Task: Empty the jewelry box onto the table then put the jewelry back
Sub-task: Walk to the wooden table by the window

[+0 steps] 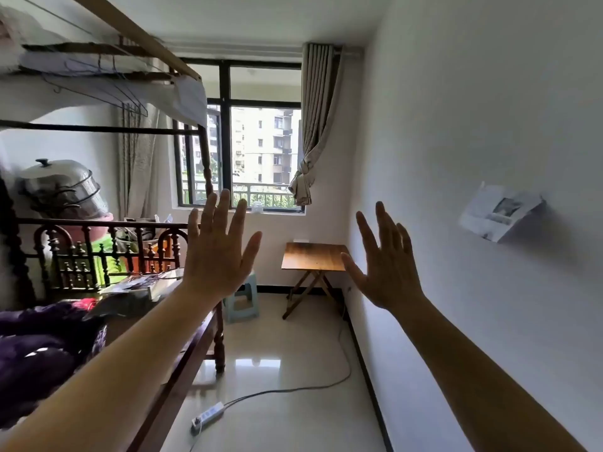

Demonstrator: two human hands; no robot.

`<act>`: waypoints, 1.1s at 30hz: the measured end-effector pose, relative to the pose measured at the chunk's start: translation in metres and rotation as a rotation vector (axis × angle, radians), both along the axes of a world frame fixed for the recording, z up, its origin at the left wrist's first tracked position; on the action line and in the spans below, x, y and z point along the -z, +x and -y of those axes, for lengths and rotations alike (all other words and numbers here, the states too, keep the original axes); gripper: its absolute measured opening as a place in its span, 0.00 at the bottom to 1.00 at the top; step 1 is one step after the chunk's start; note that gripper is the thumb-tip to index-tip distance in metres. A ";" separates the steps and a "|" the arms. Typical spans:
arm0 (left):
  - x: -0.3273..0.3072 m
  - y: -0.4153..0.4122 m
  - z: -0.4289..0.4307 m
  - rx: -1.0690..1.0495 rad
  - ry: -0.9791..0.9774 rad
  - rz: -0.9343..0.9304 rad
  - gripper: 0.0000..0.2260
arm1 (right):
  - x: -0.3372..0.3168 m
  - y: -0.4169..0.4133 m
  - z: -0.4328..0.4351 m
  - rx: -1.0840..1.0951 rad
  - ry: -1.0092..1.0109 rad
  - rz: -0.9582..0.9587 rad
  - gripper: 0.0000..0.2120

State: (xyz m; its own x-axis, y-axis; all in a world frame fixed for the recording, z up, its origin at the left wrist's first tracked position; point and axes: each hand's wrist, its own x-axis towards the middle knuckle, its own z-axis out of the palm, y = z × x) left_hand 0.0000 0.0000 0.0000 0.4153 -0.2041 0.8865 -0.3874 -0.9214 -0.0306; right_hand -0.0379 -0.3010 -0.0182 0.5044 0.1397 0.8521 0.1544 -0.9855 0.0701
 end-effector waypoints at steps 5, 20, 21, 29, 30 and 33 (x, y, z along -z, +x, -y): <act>0.022 0.101 -0.025 -0.025 0.009 -0.077 0.30 | 0.024 0.109 -0.035 0.022 0.073 -0.098 0.37; 0.076 0.414 0.009 0.005 0.049 -0.307 0.31 | 0.094 0.390 -0.005 0.060 0.134 -0.250 0.38; 0.080 0.439 0.016 0.003 0.046 -0.314 0.31 | 0.100 0.416 0.000 0.054 0.138 -0.251 0.38; 0.073 0.650 0.066 -0.035 0.151 -0.364 0.33 | 0.113 0.644 0.057 0.046 0.193 -0.344 0.39; 0.069 0.673 0.068 -0.042 0.152 -0.357 0.34 | 0.109 0.670 0.060 0.040 0.184 -0.347 0.39; 0.064 0.734 0.067 -0.048 0.106 -0.378 0.34 | 0.098 0.746 0.061 0.046 0.225 -0.375 0.38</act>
State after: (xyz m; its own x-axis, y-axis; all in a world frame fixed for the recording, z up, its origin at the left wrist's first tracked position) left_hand 0.7345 -0.0671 -0.0644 0.7196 -0.2586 0.6444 -0.3464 -0.9380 0.0104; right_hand 0.7079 -0.3624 -0.1161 0.7857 -0.0587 0.6158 0.0836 -0.9763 -0.1998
